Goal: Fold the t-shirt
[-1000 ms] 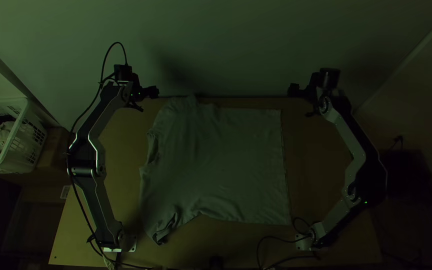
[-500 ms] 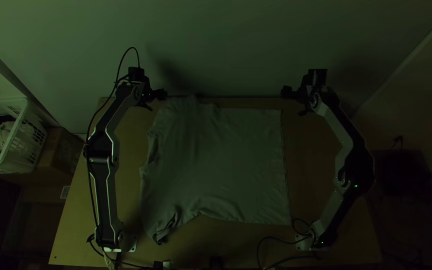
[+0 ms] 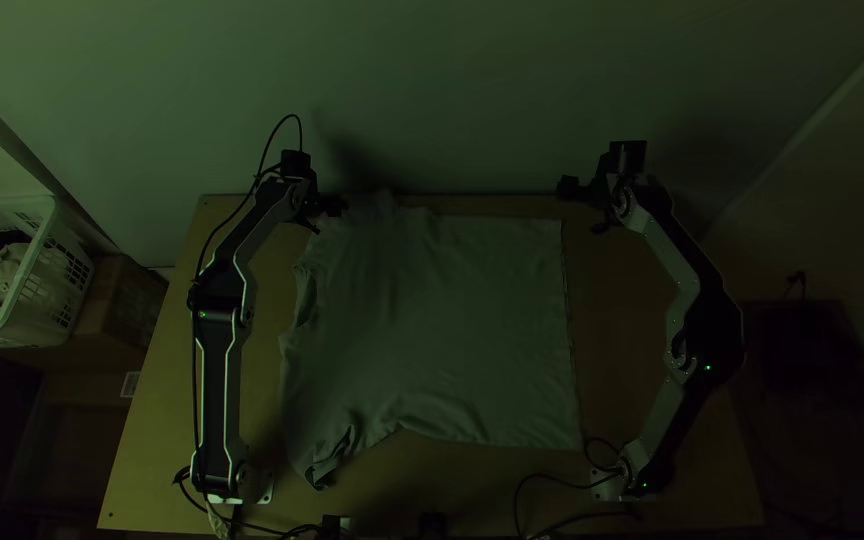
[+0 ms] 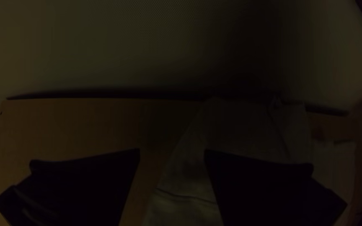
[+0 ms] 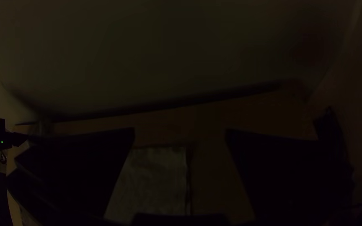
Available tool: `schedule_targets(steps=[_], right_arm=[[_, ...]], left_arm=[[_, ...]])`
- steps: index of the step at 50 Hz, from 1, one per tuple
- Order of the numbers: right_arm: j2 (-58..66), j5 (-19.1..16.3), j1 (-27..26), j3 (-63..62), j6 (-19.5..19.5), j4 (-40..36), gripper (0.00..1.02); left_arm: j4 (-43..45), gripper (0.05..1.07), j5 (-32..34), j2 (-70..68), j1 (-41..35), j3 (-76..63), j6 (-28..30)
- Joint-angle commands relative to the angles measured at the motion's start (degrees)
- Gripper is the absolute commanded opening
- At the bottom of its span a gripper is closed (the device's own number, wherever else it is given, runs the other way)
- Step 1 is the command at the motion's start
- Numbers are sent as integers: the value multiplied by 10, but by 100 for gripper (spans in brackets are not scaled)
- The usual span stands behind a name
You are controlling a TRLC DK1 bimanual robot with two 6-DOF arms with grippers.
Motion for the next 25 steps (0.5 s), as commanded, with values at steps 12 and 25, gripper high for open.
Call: schedule_targets(steps=[12,25], right_arm=[[8,4,3,-5,15,-3,98],[7,4,3,-17,12,-3,98]], left_arm=[[10,80,-48,35,-24,19,31],[10,21,-80,46,-32,21,39]])
